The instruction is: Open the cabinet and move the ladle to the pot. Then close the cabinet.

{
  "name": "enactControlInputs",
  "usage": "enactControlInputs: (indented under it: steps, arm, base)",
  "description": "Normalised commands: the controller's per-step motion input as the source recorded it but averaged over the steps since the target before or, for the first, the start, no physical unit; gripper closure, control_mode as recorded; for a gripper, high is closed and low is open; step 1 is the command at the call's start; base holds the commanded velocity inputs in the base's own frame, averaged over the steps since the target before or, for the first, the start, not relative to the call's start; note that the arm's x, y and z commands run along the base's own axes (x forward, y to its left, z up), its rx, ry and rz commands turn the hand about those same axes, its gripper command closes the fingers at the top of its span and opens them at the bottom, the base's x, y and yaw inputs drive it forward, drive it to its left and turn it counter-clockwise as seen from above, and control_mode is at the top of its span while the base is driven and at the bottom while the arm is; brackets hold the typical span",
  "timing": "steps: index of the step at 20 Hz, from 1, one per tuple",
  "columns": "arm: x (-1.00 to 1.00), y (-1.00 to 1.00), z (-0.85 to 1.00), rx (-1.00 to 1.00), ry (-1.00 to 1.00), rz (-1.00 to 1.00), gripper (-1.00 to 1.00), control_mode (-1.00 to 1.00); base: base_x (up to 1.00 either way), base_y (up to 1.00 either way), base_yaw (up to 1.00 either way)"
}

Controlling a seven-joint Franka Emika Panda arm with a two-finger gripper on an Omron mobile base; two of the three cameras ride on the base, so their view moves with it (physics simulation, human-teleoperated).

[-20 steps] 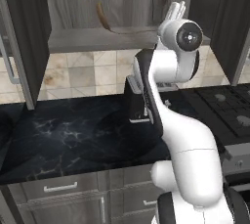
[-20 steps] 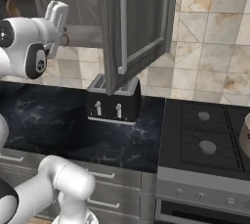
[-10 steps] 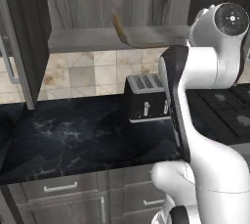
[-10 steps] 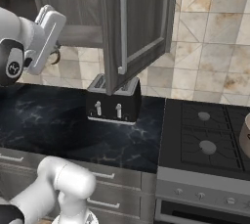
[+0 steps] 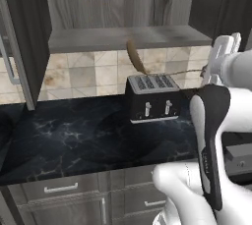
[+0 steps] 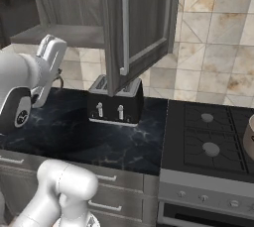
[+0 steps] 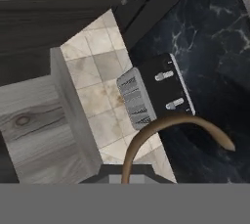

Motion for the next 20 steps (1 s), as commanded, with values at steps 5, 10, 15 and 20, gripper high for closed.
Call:
enactControlInputs:
  steps: [5,10,15,20]
  arm:
    - [-0.35,0.02,0.08,-0.09,0.11,0.15,1.00,-1.00]
    - [-0.30,0.01,0.04,-0.16,0.08,0.00,1.00,-1.00]
    - [-0.21,0.15,0.00,-0.23,0.05,0.00,1.00,-1.00]
    - [-0.09,0.01,0.00,-0.03,0.02,0.00,1.00,1.00]
  base:
    - [0.00,0.00,0.00]
    - [0.00,0.00,0.00]
    - [0.00,0.00,0.00]
    - [-0.70,0.00,0.00]
